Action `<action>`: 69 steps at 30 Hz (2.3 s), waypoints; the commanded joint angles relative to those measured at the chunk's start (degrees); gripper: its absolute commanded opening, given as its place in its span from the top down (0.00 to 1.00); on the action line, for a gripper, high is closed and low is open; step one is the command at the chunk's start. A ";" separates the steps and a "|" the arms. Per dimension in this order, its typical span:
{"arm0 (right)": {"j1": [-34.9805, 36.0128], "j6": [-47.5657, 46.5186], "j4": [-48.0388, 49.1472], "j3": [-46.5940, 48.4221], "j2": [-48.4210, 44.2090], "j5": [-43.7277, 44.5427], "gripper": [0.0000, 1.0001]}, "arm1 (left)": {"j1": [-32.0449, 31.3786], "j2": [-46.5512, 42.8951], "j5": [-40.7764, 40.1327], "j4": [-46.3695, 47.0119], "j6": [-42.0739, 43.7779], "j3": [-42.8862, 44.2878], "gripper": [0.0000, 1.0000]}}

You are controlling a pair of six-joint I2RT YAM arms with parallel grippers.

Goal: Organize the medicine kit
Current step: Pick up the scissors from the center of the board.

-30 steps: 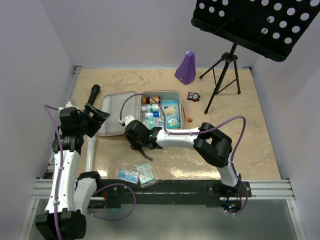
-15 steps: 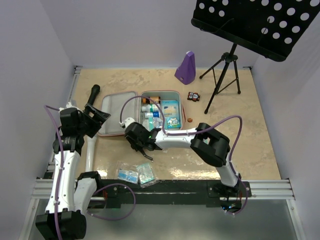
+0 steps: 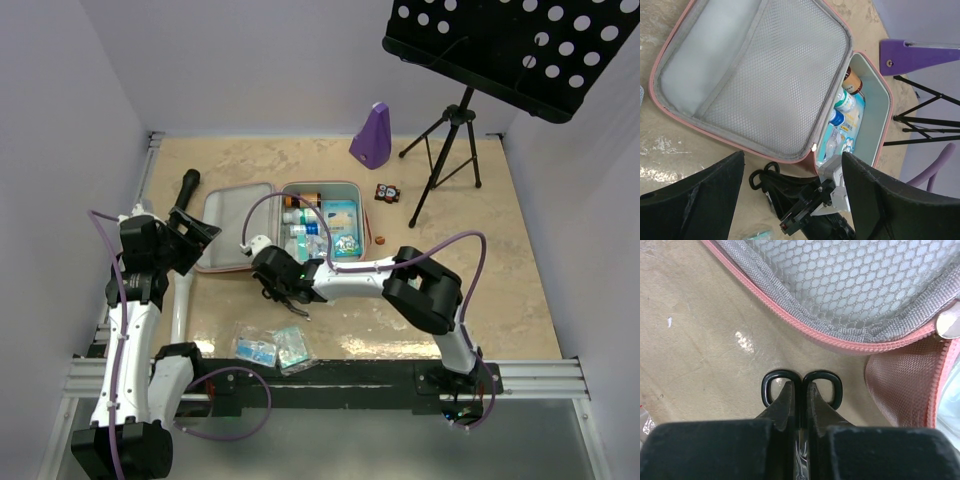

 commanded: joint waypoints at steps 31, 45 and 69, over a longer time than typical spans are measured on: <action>1.39 4.38 -5.91 -10.98 -12.64 -0.92 0.49 | 0.30 -1.22 2.02 2.39 0.23 -1.15 0.18; 1.83 5.79 -4.94 -7.56 -8.77 -1.10 0.41 | 0.30 -1.22 2.29 2.48 0.32 -1.15 0.18; 1.83 9.75 -6.87 -1.94 -4.47 -1.45 0.39 | 0.30 -1.40 2.55 2.56 0.32 -1.59 0.18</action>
